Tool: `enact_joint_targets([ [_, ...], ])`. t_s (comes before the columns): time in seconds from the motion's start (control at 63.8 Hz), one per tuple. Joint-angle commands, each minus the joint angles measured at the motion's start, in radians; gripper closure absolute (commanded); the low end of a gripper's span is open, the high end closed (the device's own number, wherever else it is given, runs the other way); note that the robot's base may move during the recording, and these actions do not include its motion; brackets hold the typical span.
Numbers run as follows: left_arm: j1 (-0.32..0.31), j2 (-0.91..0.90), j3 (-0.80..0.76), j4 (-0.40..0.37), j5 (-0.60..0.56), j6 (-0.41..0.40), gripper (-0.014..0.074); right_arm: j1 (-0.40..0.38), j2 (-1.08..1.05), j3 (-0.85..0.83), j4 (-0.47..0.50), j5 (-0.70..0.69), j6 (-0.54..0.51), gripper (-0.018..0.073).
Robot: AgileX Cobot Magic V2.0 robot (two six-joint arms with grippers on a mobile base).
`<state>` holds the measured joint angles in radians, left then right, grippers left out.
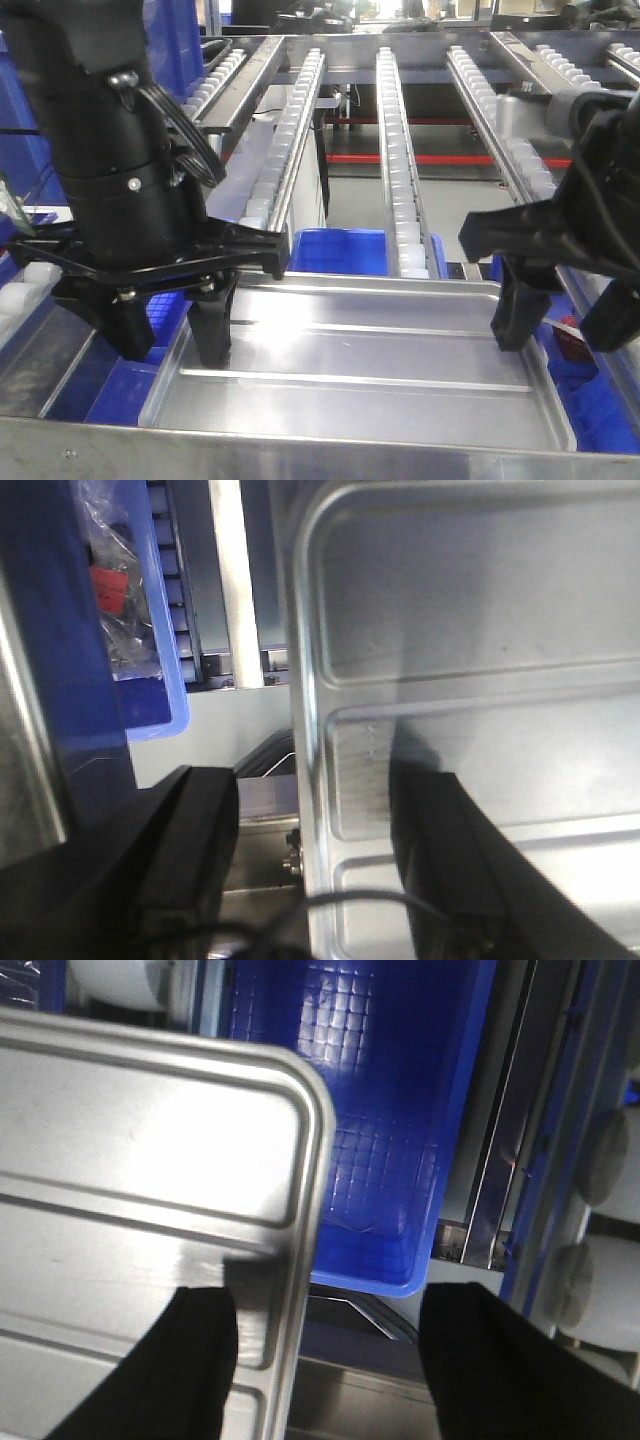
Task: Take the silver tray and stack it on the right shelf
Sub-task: 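Lower both grippers onto opposite short edges of the silver tray, then close both grippers on the tray edges and lift it off the shelf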
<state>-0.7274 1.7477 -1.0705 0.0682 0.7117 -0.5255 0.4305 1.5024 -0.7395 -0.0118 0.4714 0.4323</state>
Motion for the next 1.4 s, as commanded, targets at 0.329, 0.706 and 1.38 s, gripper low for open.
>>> enact_joint_targets([
  [0.329,-0.005,-0.037,-0.029,0.060,-0.047,-0.083,0.0342,-0.006,0.054,-0.028,-0.016,-0.054,-0.002,0.0060],
  [0.706,-0.005,-0.037,-0.029,0.062,-0.046,-0.083,0.0380,-0.003,0.061,-0.028,-0.016,-0.052,-0.002,0.0087],
  [1.38,-0.005,-0.043,-0.047,0.086,0.022,-0.130,0.0690,0.022,0.002,-0.028,-0.027,0.017,-0.002,0.0502],
])
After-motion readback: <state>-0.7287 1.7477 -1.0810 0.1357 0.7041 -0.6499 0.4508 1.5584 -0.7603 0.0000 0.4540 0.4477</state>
